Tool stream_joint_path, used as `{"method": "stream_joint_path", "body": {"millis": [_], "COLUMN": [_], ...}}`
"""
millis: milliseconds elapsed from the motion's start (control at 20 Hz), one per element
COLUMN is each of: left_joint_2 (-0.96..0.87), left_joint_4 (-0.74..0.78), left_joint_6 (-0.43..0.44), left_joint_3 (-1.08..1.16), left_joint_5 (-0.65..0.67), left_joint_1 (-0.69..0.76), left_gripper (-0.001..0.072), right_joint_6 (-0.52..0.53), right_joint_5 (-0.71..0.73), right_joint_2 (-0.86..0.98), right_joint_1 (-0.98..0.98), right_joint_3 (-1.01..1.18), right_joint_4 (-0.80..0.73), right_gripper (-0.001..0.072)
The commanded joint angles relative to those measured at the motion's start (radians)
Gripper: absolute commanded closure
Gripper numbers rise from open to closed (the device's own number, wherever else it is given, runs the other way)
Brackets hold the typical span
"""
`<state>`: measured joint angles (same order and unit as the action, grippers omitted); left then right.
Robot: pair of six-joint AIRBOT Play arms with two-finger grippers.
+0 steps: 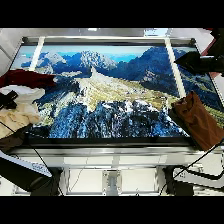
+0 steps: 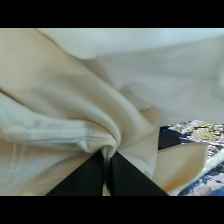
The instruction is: Fold the shirts.
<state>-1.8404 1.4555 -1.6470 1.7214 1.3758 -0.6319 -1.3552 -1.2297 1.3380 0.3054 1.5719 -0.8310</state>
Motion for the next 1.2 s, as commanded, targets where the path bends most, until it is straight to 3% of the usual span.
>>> {"method": "stream_joint_path", "body": {"millis": [0,250,450,700,950,1000,1050,1100,1150], "left_joint_2": [-0.001,0.054,0.158,0.194,0.139,0.126,0.119,0.119,0.119], "left_joint_4": [-0.166,-0.609,-0.844,-0.821,-0.594,-0.541,-0.48,-0.399,-0.304], "left_joint_6": [0.095,0.156,0.189,0.218,0.235,0.241,0.269,0.281,0.274], "left_joint_3": [0.032,0.233,0.315,0.294,0.254,0.254,0.255,0.258,0.269], "left_joint_5": [0.084,0.198,0.212,0.257,0.117,0.077,0.024,-0.034,-0.08], "left_joint_1": [0.001,0.04,0.2,0.557,0.941,0.995,1.038,1.061,1.07], "left_gripper": [0.0696,0.0697,0.0698,0.0698,0.0681,0.0505,0.0146,-0.0001,-0.0002], "right_joint_6": [-0.018,-0.018,-0.017,-0.011,-0.008,-0.009,-0.005,0.018,0.058], "right_joint_5": [-0.002,-0.007,-0.061,-0.116,-0.128,-0.136,-0.148,-0.156,-0.155], "right_joint_2": [0.0,0.0,0.0,0.0,0.0,0.0,0.0,0.0,0.0], "right_joint_1": [-0.01,-0.014,-0.014,-0.014,-0.015,-0.025,-0.048,-0.083,-0.13], "right_joint_3": [0.0,0.0,0.0,0.0,-0.003,-0.012,-0.03,-0.056,-0.093], "right_joint_4": [0.017,0.066,0.084,0.077,0.068,0.069,0.068,0.066,0.059], "right_gripper": [0.0229,0.0229,0.023,0.0229,0.0229,0.0229,0.0229,0.0228,0.0229]}}
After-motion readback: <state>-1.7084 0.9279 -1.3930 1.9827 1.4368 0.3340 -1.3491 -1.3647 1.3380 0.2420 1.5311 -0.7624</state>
